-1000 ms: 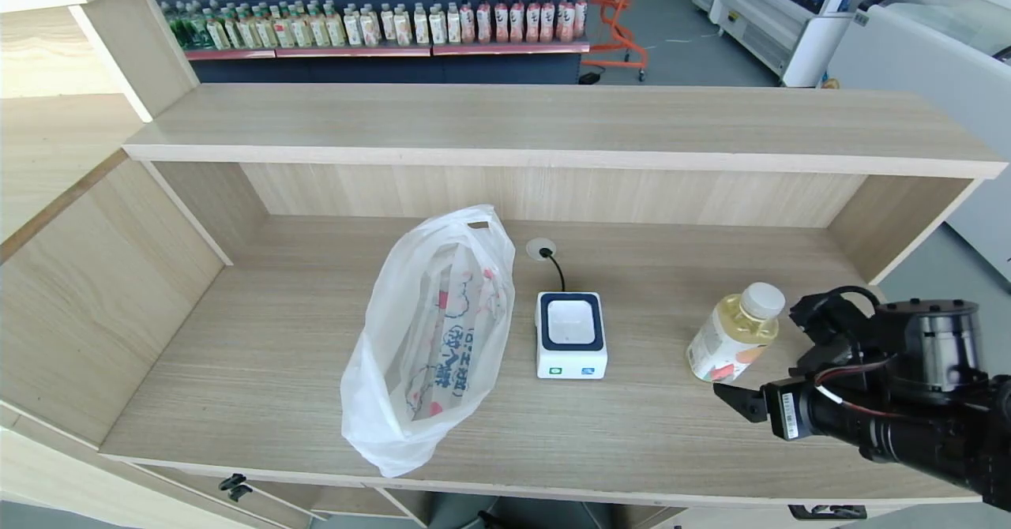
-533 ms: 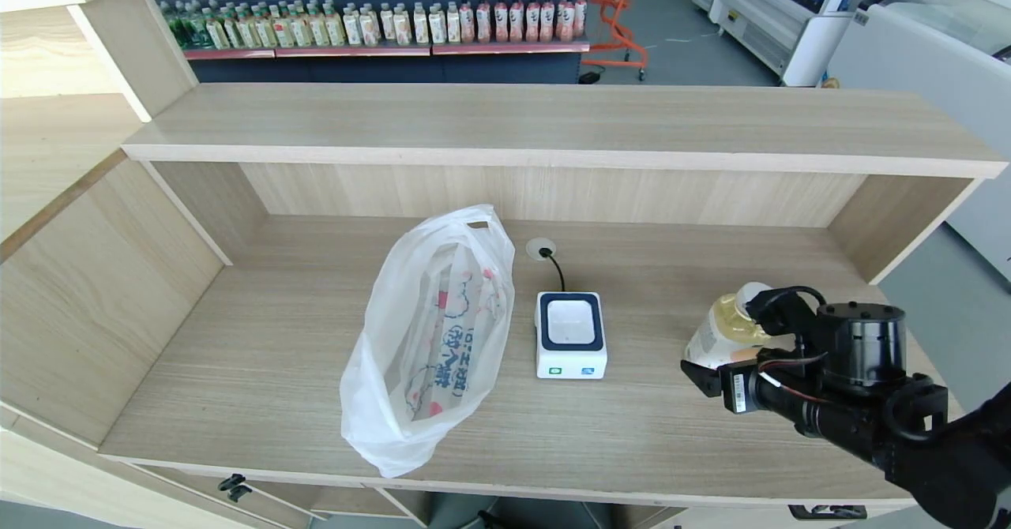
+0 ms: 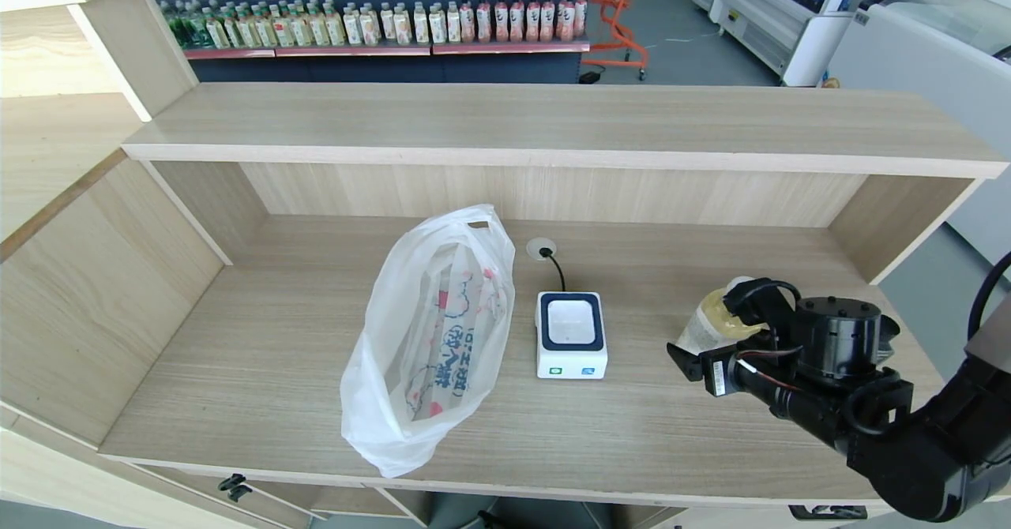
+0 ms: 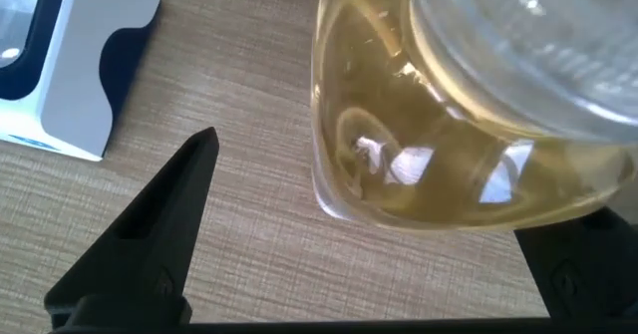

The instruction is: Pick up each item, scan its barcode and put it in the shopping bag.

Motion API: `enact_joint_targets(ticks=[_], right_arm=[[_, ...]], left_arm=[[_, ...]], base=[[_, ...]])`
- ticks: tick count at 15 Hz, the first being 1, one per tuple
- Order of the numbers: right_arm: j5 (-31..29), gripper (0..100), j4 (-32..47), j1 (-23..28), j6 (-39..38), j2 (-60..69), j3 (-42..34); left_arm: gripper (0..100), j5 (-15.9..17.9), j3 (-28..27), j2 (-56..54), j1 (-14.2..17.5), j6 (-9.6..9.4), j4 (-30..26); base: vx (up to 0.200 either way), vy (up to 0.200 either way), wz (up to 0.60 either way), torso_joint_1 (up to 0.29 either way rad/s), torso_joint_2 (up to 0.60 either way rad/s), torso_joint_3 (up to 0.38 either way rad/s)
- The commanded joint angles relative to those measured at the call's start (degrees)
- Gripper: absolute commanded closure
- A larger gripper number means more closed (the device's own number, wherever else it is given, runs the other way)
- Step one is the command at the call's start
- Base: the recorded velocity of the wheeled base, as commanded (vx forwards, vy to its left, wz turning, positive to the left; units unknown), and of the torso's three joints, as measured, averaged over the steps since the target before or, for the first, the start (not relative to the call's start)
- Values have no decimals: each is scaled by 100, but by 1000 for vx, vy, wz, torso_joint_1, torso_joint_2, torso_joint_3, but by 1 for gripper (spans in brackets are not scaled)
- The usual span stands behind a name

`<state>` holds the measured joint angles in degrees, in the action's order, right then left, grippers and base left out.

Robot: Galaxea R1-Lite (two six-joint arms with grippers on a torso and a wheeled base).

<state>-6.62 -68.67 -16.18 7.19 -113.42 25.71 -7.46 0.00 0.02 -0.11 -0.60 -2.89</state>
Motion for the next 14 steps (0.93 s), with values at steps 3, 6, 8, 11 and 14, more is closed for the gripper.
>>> enact_joint_targets(ticks=[3, 6, 8, 11, 14], right_arm=[[-6, 0, -129, 115, 28, -163, 31], [3, 0, -199, 141, 45, -303, 365], [3, 0, -199, 150, 81, -426, 496], [47, 0, -208, 141, 63, -497, 558], [20, 100, -191, 141, 63, -506, 822]], left_arm=[[0, -1, 0, -2, 2, -2, -1], [0, -1, 0, -2, -7, -2, -1], [0, -1, 0, -2, -7, -2, -1], [0, -1, 0, -2, 2, -2, -1], [0, -1, 0, -2, 2, -2, -1]], base=[[0, 0, 0, 0, 0, 0], [0, 0, 0, 0, 0, 0], [0, 0, 0, 0, 0, 0], [0, 0, 0, 0, 0, 0], [0, 0, 0, 0, 0, 0]])
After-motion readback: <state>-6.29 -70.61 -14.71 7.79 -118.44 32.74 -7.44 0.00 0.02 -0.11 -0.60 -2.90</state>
